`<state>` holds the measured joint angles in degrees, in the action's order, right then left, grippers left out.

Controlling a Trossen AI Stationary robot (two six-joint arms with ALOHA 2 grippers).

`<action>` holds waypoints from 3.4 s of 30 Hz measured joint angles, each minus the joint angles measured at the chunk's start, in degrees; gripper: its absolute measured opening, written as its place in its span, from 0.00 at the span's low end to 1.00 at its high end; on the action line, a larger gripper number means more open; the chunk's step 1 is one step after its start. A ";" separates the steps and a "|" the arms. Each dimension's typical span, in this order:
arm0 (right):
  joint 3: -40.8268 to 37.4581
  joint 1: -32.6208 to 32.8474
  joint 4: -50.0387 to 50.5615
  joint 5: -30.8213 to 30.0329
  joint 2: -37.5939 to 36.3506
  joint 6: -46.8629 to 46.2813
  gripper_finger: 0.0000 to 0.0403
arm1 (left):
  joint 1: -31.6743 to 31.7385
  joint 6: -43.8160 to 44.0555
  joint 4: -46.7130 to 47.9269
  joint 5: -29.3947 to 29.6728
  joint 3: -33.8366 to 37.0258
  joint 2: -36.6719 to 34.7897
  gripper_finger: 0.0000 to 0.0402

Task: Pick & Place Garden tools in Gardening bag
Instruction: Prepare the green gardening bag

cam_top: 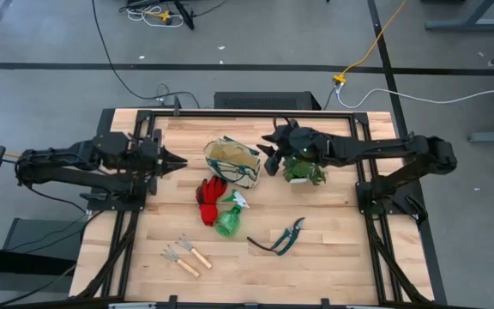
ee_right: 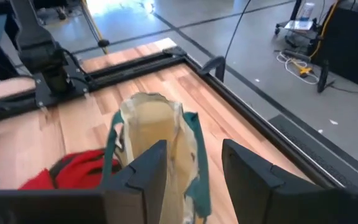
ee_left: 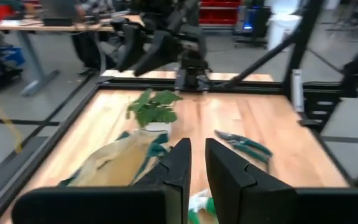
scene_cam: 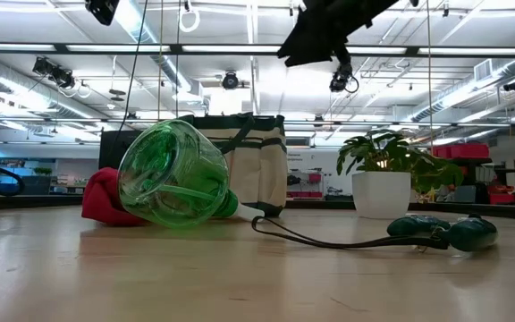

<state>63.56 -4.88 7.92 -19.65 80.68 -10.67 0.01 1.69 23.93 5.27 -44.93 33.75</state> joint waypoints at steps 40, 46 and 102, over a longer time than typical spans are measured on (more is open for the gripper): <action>0.30 -4.99 -3.93 9.07 4.46 -0.05 0.38 | 9.95 -7.30 -3.49 -2.46 -5.86 33.63 0.14; 0.30 -5.70 -4.38 9.20 4.46 0.28 0.38 | 9.97 -8.70 1.59 -2.46 -10.31 37.50 0.14; 23.90 -10.12 17.81 16.66 26.21 2.73 0.38 | 11.04 -9.86 6.24 -2.16 -11.91 42.01 0.14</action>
<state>87.46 -15.00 25.73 -2.98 106.89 -7.94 11.05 -8.17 30.17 3.11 -56.84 75.77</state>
